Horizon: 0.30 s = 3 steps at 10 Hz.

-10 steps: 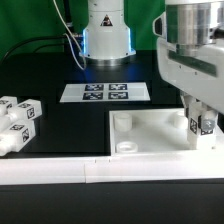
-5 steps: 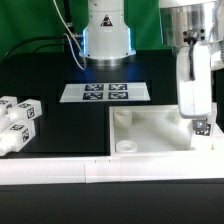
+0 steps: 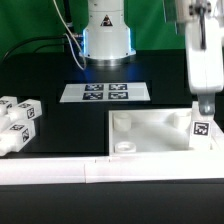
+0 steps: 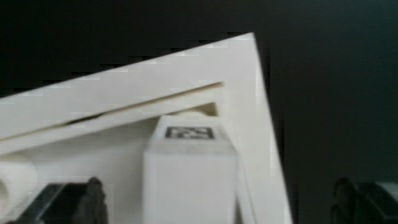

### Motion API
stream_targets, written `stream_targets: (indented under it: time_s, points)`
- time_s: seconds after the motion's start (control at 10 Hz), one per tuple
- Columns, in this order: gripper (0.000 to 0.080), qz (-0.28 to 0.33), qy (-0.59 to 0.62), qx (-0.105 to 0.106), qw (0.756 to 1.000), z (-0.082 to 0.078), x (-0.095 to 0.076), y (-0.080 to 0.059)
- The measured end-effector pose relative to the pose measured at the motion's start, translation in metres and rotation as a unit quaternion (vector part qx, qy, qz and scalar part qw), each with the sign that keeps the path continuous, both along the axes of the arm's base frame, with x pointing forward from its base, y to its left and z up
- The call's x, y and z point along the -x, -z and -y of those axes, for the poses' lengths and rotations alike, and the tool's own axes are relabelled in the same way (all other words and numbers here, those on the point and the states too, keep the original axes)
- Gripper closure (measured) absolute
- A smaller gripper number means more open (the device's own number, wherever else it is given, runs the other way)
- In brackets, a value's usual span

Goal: Assemble one leg

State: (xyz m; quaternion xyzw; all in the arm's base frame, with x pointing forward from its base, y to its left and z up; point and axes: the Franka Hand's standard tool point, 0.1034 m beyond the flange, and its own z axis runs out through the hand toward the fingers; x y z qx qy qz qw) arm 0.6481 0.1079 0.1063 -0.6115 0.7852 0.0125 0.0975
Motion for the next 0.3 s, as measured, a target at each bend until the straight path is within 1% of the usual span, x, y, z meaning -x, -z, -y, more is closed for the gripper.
stream_targets:
  time_s: [0.1, 0.3]
  points:
    - [0.0152, 0.001, 0.001, 0.000, 1.000, 0.0035, -0.0013, -0.0011]
    - [0.0151, 0.001, 0.000, 0.001, 1.000, 0.0028, -0.0009, 0.0010]
